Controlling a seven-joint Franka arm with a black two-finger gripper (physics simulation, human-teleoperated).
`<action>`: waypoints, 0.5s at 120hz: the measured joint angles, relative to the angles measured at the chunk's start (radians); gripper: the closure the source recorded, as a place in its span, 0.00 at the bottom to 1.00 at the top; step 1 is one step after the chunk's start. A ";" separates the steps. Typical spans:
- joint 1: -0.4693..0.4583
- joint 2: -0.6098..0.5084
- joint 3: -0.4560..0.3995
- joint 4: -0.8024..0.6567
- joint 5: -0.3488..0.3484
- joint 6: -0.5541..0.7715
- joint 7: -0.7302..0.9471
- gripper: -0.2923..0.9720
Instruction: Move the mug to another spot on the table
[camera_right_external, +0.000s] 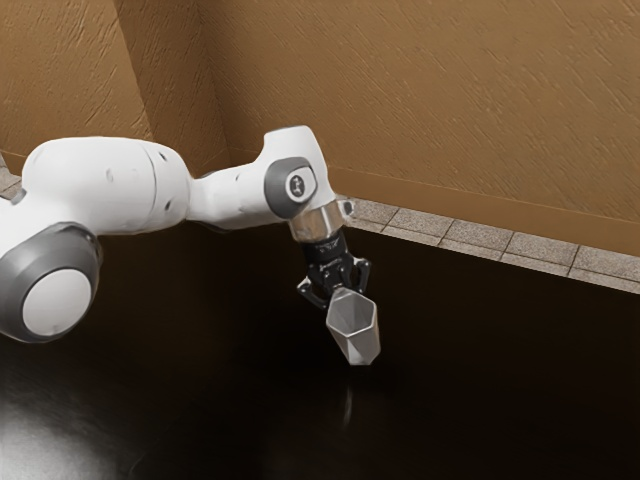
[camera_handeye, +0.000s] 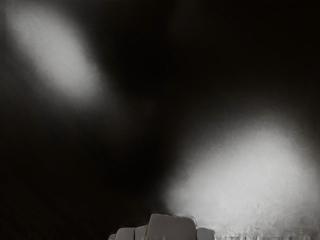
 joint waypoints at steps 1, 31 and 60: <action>0.004 -0.001 0.000 0.000 -0.004 -0.006 0.000 0.77; 0.133 -0.070 -0.010 -0.068 -0.071 -0.151 0.016 0.81; 0.245 -0.127 -0.011 -0.119 -0.053 -0.200 0.062 0.83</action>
